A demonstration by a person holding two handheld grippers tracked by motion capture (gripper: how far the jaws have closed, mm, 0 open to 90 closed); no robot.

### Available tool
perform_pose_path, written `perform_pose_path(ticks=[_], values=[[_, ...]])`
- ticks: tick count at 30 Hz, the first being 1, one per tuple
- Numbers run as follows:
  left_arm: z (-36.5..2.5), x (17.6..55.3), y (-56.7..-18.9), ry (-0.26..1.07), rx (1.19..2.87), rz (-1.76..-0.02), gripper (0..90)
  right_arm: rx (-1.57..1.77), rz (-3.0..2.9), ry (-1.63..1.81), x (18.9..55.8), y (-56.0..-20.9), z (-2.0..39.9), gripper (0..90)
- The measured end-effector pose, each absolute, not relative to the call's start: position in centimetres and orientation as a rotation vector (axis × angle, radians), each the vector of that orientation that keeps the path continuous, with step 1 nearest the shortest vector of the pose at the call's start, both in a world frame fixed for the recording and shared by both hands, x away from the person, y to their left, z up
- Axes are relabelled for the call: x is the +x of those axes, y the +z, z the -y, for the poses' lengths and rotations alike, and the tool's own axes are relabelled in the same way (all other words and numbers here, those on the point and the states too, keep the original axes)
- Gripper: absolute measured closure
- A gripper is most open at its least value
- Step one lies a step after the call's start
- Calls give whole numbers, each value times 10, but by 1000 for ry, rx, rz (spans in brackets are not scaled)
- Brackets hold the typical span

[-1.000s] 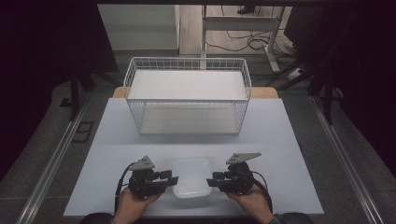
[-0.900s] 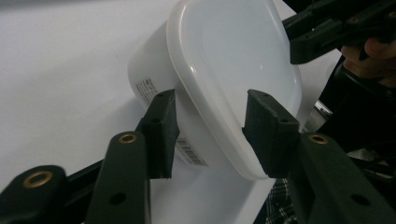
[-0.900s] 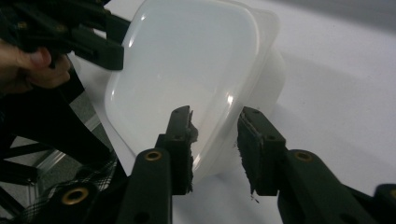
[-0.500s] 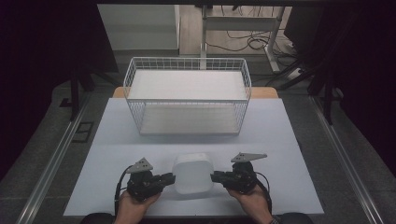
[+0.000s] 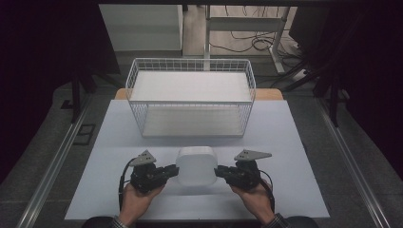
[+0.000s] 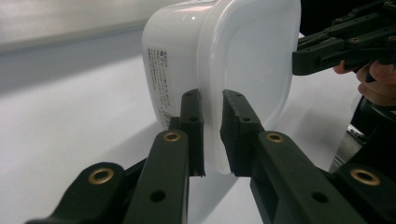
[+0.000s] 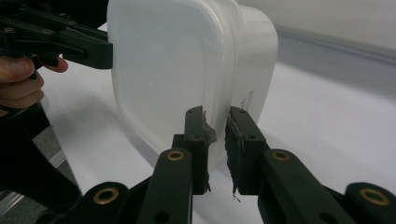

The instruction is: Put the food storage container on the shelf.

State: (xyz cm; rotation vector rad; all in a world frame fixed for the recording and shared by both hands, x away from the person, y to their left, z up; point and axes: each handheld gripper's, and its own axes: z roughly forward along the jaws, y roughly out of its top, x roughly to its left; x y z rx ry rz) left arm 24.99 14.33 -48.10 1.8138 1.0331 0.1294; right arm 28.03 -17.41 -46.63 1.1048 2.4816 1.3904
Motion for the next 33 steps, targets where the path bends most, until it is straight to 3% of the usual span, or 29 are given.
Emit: perform_pose_path(ticks=[23,33], values=[[-145,334,-463,213,1761,-1055,796,1103,-2356,1415,360,-449,165,779],[-153,362,-471,210,1760,-1095,790,1142,-2358,1390,389,-458,151,777]])
